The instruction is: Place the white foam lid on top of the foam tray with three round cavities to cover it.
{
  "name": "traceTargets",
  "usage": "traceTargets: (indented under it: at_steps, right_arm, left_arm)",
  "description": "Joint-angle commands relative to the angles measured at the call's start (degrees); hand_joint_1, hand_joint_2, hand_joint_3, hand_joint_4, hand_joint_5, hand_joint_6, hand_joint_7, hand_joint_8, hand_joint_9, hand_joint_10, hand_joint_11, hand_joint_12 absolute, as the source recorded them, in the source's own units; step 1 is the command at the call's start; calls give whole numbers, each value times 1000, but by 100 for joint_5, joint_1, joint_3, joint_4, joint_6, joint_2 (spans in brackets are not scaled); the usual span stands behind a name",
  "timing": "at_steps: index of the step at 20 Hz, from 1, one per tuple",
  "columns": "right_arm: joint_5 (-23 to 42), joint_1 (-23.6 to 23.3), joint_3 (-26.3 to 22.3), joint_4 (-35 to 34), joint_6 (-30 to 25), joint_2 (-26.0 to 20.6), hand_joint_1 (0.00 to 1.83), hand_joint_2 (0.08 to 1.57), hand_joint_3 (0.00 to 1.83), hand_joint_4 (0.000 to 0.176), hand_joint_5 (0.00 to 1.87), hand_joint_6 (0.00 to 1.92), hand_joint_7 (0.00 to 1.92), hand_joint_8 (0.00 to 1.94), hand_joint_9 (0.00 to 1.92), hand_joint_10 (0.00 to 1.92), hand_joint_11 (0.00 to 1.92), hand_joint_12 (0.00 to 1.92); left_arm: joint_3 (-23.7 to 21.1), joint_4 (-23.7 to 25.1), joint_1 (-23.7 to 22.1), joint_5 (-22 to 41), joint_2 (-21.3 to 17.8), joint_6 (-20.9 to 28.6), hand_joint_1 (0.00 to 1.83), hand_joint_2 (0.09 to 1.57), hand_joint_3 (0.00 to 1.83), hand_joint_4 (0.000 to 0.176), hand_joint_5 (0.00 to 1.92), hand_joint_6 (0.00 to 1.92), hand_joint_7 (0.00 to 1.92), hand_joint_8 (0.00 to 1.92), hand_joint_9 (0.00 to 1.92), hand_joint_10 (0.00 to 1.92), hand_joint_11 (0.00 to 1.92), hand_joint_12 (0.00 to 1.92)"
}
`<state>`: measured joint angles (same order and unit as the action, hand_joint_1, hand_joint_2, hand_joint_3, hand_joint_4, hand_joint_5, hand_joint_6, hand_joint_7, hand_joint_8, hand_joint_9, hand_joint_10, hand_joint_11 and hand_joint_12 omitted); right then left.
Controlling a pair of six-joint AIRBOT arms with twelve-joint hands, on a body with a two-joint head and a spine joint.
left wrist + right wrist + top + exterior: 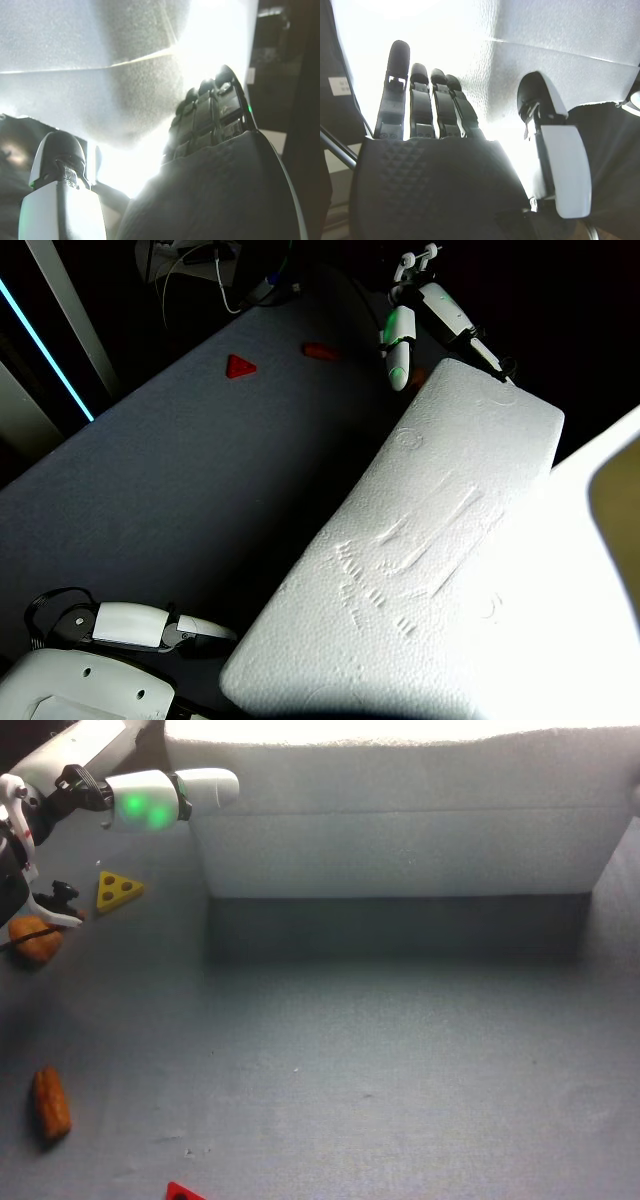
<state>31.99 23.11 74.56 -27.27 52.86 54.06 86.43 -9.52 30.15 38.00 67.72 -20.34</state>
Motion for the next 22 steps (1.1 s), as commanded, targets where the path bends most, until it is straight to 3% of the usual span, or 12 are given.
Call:
traceTargets:
  at_steps: [1,2,3,4,5,6,7,8,13,16,19,22]
  right_arm:
    - [627,-26,21,157,2,-30,413,1261,0,0,0,0,12,0,2,33,0,763]
    - [623,-25,22,155,2,-30,384,1258,0,0,0,0,2,0,0,6,0,555]
    - [622,-12,22,145,2,-30,384,1258,0,0,0,0,2,0,0,6,0,555]
    - [622,2,23,128,12,-34,444,1263,0,0,0,0,0,0,0,0,0,299]
    - [619,22,23,90,40,-41,444,1263,0,0,0,0,0,0,0,0,0,299]
    - [619,43,22,58,54,-46,461,1230,0,0,0,0,0,0,0,0,0,38]
    - [619,69,22,30,67,-52,460,1224,0,0,0,0,0,0,0,0,0,1]
    - [619,88,19,10,70,-61,505,1227,0,0,0,0,0,0,0,0,0,0]
    - [623,195,-6,-146,163,-117,521,1221,0,0,0,0,0,0,0,0,0,0]
    - [645,295,-66,-250,234,-206,497,1226,1,0,0,0,0,0,0,0,0,0]
    - [709,439,-133,-352,256,-303,497,1197,0,0,0,0,0,0,0,0,0,0]
    - [767,548,-209,-393,256,-388,560,1194,0,0,0,0,0,0,0,0,0,0]
  left_arm:
    - [-21,282,-50,446,78,-23,433,1036,4,44,44,0,0,0,0,0,0,203]
    - [-16,282,-49,419,73,-41,428,1038,5,42,33,0,0,0,0,0,0,202]
    - [-12,277,-39,409,63,-48,428,1038,5,42,33,0,0,0,0,0,0,202]
    - [-13,264,-23,416,50,-48,430,1044,7,39,26,0,0,0,0,0,0,201]
    - [-16,261,-14,425,42,-48,430,1044,7,39,26,0,0,0,0,0,0,201]
    - [-17,257,-9,433,38,-48,459,1036,1,44,31,1,0,0,0,0,0,159]
    - [-18,257,-6,433,32,-48,466,1030,0,48,33,2,0,0,0,0,0,146]
    - [-12,252,-5,423,30,-50,459,1029,0,63,24,1,0,0,0,0,0,88]
    - [92,133,31,274,54,-102,428,1050,6,49,0,0,0,0,0,0,50,33]
    - [97,-1,137,267,18,-135,454,1066,0,48,0,0,0,0,0,0,0,552]
    - [18,-72,263,342,-87,-176,450,1059,0,32,0,0,0,0,0,0,0,685]
    - [-62,-116,353,423,-175,-191,490,1057,0,37,0,0,0,0,0,0,0,695]
